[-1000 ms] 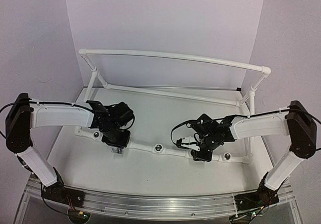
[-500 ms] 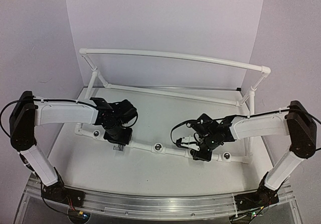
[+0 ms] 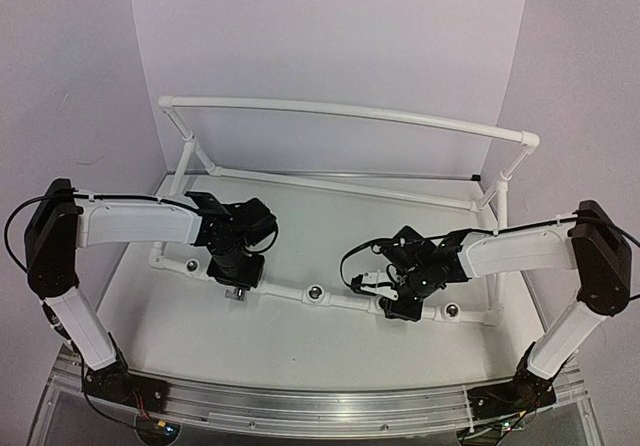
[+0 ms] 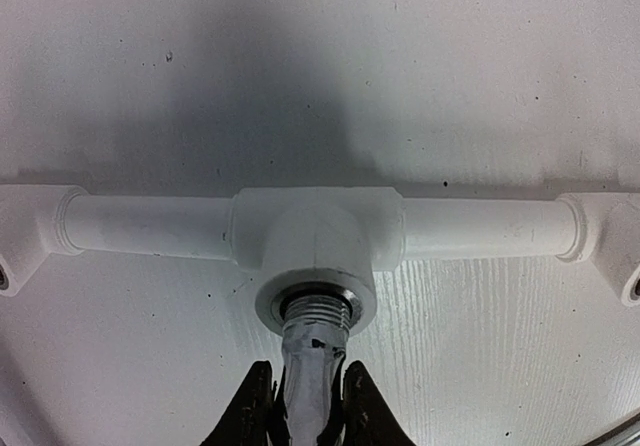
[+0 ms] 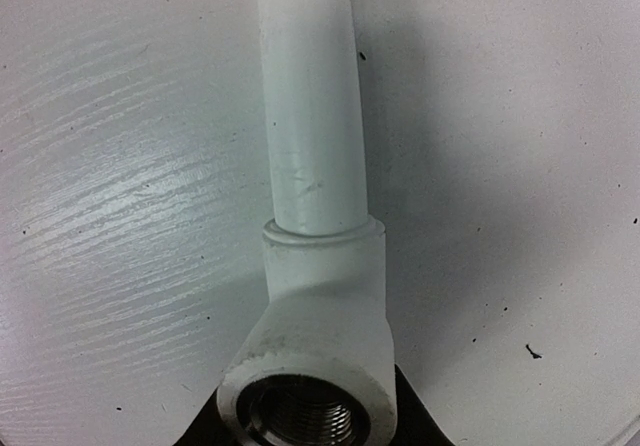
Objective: Install the water faucets
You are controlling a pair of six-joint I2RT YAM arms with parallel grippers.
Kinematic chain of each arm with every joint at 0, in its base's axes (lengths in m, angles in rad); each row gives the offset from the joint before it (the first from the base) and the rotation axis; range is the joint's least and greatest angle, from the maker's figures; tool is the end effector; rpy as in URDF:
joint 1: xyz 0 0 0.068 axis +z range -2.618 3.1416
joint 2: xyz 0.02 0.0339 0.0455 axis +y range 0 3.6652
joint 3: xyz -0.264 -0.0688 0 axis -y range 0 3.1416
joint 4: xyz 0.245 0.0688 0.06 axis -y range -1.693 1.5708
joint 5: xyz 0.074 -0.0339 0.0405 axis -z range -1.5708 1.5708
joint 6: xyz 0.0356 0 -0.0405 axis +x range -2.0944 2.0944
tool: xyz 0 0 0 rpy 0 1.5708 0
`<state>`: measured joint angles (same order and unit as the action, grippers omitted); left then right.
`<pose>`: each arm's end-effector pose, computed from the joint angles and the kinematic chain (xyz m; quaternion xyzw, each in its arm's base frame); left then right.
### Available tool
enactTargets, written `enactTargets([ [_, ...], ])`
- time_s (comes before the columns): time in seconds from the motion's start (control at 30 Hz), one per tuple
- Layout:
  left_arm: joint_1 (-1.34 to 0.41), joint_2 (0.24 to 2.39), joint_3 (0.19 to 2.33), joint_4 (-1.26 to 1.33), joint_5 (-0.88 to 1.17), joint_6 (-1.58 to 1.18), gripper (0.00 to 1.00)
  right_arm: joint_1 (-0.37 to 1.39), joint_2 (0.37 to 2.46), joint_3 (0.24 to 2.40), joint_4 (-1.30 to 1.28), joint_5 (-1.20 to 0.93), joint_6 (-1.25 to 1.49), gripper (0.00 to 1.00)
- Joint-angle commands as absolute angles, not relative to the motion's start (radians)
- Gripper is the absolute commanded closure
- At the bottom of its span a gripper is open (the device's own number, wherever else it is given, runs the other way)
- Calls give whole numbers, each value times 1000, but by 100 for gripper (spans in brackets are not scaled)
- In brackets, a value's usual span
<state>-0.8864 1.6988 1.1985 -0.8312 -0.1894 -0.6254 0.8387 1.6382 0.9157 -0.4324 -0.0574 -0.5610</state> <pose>0.2096 -0.2462 0.2046 0.1174 0.9815 -0.0132 0.1509 0.2027 0.2286 0.1597 -0.6345 0.7443 0.0564 0.2005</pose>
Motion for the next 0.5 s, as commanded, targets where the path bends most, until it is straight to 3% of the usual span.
enactTargets([
  [0.0,-878,1710,1258,-857,-217,-623,100,831,1647,900,-433,-135,-486,70],
  [0.47,-853,1753,1308,-892,-174,-594,100,831,1640,894,-436,-153,-495,72],
])
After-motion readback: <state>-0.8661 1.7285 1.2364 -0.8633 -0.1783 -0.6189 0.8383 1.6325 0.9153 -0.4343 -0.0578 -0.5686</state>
